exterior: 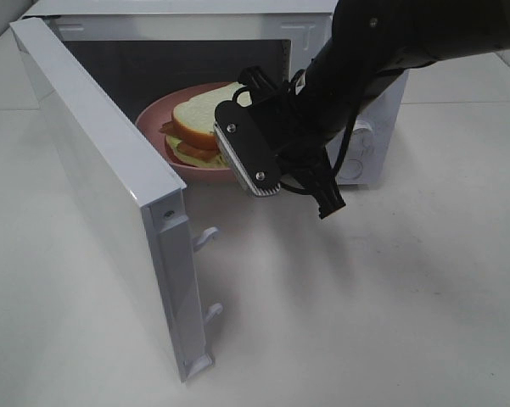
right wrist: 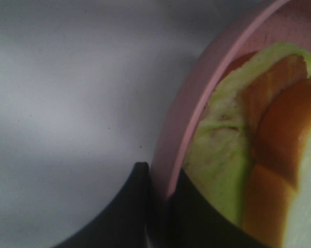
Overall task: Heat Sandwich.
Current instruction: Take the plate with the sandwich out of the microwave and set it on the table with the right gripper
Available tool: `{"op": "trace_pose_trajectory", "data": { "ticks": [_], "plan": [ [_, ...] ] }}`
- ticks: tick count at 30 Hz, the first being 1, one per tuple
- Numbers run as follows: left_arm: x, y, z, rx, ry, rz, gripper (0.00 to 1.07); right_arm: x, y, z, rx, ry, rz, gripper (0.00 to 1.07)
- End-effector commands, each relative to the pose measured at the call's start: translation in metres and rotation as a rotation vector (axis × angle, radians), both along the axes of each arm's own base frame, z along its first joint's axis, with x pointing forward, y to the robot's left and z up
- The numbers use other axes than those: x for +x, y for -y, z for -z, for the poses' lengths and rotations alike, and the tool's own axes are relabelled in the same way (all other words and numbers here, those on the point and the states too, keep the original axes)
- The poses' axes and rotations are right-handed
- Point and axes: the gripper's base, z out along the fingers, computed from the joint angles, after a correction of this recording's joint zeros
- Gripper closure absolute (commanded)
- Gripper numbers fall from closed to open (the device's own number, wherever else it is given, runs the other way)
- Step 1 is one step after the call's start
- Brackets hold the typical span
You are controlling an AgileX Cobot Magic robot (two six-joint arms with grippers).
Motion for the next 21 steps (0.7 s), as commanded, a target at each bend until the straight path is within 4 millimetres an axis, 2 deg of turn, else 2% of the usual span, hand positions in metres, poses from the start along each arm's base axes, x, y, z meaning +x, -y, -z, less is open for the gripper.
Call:
{"op": "trace_pose_trajectory", "data": {
  "ticks": [1, 10, 12, 21],
  "plan": [
    [-0.003, 0.000, 0.000, -0.005, 0.026, 0.008, 0.03, -0.009, 0.004, -0.009, 0.018, 0.032, -0.007, 1.07],
    [-0.003, 0.000, 0.000, -0.005, 0.026, 0.008, 0.03, -0.040, 0.027, -0.007, -0.002, 0.009, -0.006, 1.07],
    [-0.003, 0.000, 0.000, -0.005, 0.026, 0.008, 0.03, -0.052, 0.035, -0.008, -0.003, 0.010, -0.005, 1.07],
    [-0.003, 0.000, 0.000, -0.005, 0.026, 0.008, 0.03, -0.080, 0.054, -0.012, 0.005, 0.014, 0.005, 1.07]
  ]
}}
